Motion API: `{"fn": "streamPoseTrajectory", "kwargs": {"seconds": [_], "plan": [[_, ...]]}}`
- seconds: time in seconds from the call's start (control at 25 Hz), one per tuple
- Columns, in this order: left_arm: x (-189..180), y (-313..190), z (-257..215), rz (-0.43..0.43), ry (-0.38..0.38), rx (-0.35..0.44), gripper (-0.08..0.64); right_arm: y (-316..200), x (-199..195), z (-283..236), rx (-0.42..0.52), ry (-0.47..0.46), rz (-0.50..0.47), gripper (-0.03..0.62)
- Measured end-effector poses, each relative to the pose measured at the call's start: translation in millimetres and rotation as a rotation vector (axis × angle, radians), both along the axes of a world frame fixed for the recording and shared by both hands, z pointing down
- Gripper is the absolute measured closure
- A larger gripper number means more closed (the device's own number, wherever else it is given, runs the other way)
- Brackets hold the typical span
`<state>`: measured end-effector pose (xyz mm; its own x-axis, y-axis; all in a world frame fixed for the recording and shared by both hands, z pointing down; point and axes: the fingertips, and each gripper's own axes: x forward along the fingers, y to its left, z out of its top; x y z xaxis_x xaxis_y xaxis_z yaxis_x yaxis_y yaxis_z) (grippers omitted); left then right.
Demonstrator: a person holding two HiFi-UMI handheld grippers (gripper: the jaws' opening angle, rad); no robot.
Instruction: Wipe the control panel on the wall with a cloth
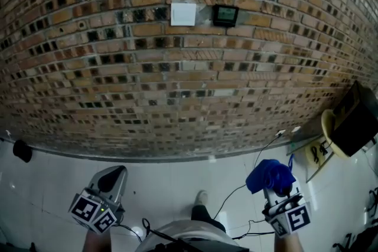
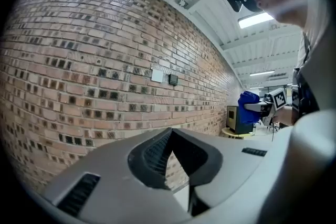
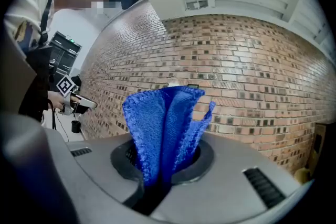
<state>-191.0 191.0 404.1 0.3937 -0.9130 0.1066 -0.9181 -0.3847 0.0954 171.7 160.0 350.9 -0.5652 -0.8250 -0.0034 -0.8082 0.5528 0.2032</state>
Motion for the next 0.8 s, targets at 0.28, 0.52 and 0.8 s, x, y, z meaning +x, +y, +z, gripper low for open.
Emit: {"fn": "streamPoseTrajectory", "kwargs": {"seconds": [0.28,0.52,0.8], "plan": [[-0.5,22.7,-0.8,0.005,0.009,0.017,0.557,21.7,-6.6,-2.1,0.020,0.016,-0.013,0.504],[-2.5,27.0,-1.3,0.003,-0.003,0.010,0.557,25.2,-12.5,-6.2,0.031,0.029,-0.027,0.504],[-6.2,29.6,0.0,-0.012,0.005,0.006,0.557,22.5,-18.6,-7.5,0.044,0.042,-0.045,0.504]]}}
